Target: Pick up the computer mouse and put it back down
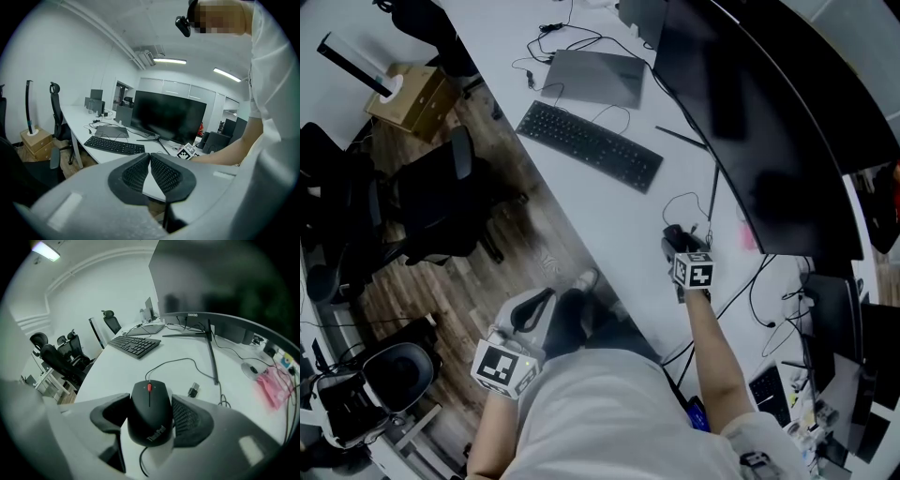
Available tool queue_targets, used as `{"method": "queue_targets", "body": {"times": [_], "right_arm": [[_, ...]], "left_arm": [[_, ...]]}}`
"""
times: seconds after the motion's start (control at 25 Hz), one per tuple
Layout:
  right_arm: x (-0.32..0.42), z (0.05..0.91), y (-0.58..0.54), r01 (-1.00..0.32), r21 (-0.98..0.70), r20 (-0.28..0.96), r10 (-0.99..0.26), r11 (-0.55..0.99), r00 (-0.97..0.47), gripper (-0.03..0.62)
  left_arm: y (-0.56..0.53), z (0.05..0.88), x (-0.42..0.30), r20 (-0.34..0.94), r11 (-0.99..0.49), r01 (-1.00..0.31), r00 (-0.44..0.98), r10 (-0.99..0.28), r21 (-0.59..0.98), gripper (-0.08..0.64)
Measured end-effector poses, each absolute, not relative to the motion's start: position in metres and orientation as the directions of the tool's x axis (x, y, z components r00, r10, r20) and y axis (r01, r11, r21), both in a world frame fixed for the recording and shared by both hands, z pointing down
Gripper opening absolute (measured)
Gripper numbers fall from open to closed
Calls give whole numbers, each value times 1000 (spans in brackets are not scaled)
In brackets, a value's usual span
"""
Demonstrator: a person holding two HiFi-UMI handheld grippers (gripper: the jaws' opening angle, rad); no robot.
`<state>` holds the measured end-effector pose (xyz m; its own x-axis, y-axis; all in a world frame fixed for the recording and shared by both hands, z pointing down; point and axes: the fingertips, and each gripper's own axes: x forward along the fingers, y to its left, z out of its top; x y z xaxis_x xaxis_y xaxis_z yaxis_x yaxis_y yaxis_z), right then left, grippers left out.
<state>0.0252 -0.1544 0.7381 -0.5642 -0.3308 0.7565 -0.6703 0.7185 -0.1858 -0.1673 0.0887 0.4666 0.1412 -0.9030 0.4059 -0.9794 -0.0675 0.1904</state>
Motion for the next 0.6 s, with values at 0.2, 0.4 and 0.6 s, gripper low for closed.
{"method": "queue_targets", "body": {"times": [0.2, 0.4, 0.6], "right_arm": [[19, 743, -157, -669, -160, 763, -339, 726, -551, 279], [15, 744, -159, -662, -133, 766, -347, 738, -540, 279], [13, 744, -160, -662, -133, 770, -343, 738, -537, 281]], "left_arm": [[91, 466, -171, 412, -63, -981, 136, -901, 185, 17], [91, 466, -170, 412, -67, -980, 140, -901, 187, 17], [89, 467, -169, 417, -78, -979, 152, -896, 189, 17]]}}
